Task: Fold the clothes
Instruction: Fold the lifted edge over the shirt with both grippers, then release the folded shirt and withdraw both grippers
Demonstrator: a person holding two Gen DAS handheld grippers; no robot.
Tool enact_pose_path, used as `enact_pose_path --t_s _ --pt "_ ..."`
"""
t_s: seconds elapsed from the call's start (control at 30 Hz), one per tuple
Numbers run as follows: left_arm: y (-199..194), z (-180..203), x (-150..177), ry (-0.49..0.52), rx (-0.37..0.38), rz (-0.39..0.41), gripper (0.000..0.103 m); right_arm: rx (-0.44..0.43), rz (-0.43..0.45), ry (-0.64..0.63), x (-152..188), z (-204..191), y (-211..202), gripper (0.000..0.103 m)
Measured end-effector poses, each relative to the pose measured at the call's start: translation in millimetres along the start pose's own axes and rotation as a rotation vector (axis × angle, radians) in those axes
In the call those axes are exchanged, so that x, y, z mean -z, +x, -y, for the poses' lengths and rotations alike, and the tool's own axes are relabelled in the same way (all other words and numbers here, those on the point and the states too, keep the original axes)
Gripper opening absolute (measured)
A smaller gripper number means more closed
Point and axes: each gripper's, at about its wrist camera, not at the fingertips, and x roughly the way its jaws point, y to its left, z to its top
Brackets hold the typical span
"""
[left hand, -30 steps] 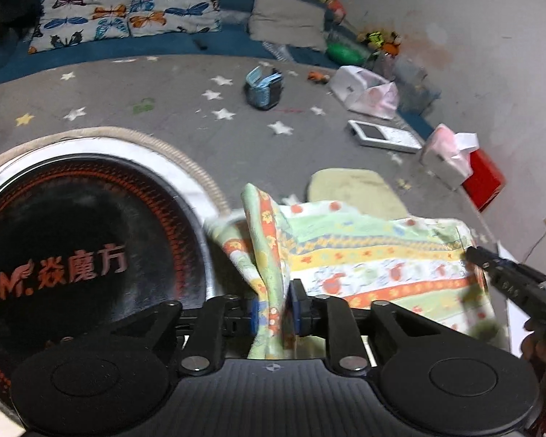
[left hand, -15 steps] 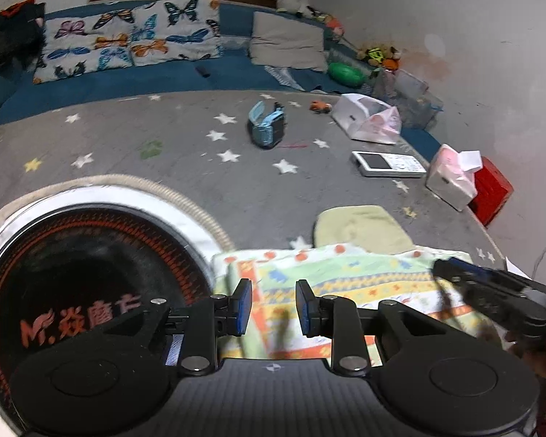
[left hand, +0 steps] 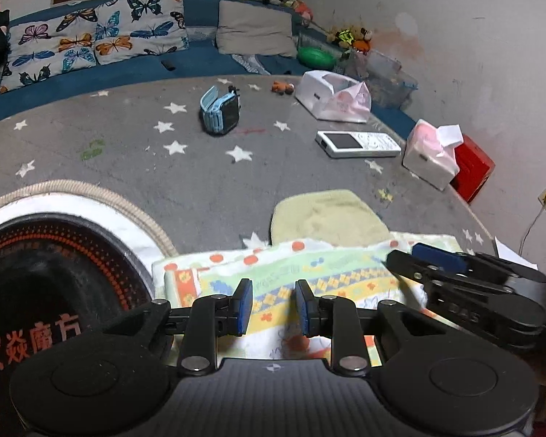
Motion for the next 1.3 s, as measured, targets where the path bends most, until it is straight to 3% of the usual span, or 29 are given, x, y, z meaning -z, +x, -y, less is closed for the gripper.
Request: enact_pose_path --t_s 0.33,0.7,0.97,1.13,1.2,1.3 --pt "-38.8 10.8 35.2 0.070 -0.017 -0.001 0.028 -0.071 -0.002 -0.055 35.4 -26.1 -49.7 0.043" --pt "-52.0 10.8 76.9 0.092 -0.075 -0.014 0.029 -0.043 -0.007 -0.189 75.3 -68.7 -72.8 0.047" --pt "-61.6 -2.0 80.6 0.041 -0.066 -0.012 0.030 -0.082 0.042 -0.192 63.7 -84.7 -82.1 0.047" --pt "-71.1 -7.5 85.2 0.016 -0.061 -0.015 0.035 -0.077 0.015 -0.205 70.5 -92.6 -71.5 0.047" --pt "-75.0 -8.3 86.5 0.008 -0.065 -0.010 0.043 -0.072 0.017 -0.197 72.1 -93.3 -76.0 0.047" --pt "-80.8 -7.9 89.7 0.002 -0.068 0.004 0.046 -0.064 0.015 -0.176 75.3 -93.3 -82.4 0.053"
